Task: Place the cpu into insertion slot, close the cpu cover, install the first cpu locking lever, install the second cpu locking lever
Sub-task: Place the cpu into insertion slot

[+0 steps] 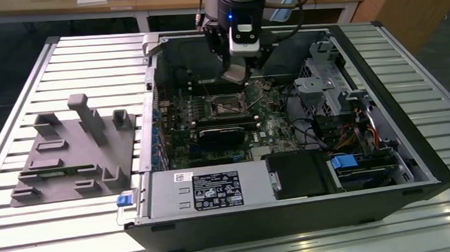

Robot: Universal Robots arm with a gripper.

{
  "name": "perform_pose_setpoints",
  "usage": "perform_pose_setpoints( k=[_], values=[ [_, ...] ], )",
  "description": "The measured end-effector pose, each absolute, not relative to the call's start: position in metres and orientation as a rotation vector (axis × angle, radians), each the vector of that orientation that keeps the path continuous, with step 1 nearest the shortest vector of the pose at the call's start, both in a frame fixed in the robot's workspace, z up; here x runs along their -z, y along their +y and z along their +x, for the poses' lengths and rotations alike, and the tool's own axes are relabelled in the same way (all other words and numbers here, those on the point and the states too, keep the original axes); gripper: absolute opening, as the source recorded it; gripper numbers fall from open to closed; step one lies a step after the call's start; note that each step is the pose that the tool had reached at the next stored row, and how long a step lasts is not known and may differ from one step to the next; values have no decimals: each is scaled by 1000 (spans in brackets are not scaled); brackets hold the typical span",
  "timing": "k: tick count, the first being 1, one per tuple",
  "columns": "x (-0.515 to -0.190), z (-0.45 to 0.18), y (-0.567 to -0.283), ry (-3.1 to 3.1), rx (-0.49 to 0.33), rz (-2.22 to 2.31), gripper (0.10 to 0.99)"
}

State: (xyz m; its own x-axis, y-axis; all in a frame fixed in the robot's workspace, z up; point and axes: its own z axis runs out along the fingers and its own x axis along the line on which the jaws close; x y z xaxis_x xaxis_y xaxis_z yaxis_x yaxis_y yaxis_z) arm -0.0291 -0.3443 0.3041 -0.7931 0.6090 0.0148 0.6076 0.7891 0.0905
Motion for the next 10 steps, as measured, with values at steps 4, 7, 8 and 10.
perform_pose_setpoints(
  k=[4, 7, 8, 10],
  values=[
    [-302, -29, -344, 2915, -140, 1112, 537],
    [-301, -29, -344, 2882, -139, 1189, 537],
    [-301, -29, -344, 2870, -139, 1215, 537],
    [-300, -29, -344, 2847, -138, 1265, 537]
  ],
)
